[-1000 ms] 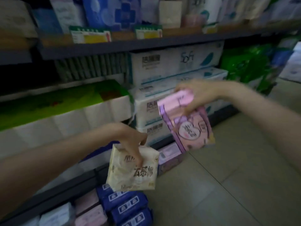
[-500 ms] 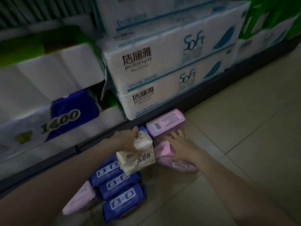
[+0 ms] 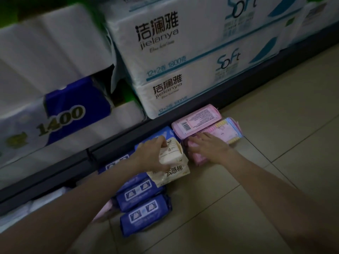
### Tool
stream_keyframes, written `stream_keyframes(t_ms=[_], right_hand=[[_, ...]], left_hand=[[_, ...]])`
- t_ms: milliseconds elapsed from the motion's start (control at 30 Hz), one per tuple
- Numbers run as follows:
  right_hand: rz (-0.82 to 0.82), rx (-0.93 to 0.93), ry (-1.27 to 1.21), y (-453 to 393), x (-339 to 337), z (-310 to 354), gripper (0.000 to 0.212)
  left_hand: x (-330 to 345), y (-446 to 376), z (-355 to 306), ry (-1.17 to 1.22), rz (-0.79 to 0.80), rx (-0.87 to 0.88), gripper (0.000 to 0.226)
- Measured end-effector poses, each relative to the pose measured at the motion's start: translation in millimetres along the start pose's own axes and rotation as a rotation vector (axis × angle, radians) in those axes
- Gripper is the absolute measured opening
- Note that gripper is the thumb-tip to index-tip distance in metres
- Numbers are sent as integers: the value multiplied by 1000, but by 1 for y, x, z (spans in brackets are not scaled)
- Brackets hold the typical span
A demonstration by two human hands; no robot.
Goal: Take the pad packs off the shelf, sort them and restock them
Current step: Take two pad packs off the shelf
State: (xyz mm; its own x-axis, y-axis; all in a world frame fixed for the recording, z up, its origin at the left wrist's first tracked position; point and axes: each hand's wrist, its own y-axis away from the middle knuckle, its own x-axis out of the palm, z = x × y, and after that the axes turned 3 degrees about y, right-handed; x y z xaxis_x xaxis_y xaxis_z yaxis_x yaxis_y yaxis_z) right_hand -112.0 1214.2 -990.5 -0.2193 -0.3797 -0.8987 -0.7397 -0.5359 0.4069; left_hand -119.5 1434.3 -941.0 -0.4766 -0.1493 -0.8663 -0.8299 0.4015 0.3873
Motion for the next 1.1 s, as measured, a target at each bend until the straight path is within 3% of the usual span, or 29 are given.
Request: stream_keyframes(t_ms=[67, 133, 200, 267, 367, 533, 633, 733, 833, 967, 1100], right_hand=[[4, 82, -180, 0, 0, 4, 72], [-47, 122, -521, 3, -8, 5, 86], [-45, 88, -871, 6, -26, 6, 103], [-14, 21, -1021, 4, -47, 16, 114], [6, -90, -880, -5, -69, 41, 109], [-9, -99, -629, -19, -94, 53, 79], [-117, 0, -505, -17, -108, 19, 78], [-225, 202, -450, -1, -105, -38, 72], [-305, 435, -260, 19, -82, -88, 70], [-261, 790, -83, 31, -39, -135, 64], [-237, 860, -221, 26, -3, -154, 71]], left_hand=[[5, 2, 3, 21, -29, -10, 67], [9, 4, 6, 51, -65, -33, 68], [11, 9, 8, 94, -115, -57, 66], [14, 16, 9, 137, -171, -60, 66], [17, 33, 13, 231, -224, -40, 69], [8, 45, 27, 250, -238, 0, 74], [-9, 29, 18, 260, -340, 32, 87], [-17, -2, -1, 258, -395, 89, 72], [-12, -40, -28, 124, -279, 161, 69], [2, -100, -65, -184, -17, 172, 70], [17, -130, -83, -252, 168, 88, 72]])
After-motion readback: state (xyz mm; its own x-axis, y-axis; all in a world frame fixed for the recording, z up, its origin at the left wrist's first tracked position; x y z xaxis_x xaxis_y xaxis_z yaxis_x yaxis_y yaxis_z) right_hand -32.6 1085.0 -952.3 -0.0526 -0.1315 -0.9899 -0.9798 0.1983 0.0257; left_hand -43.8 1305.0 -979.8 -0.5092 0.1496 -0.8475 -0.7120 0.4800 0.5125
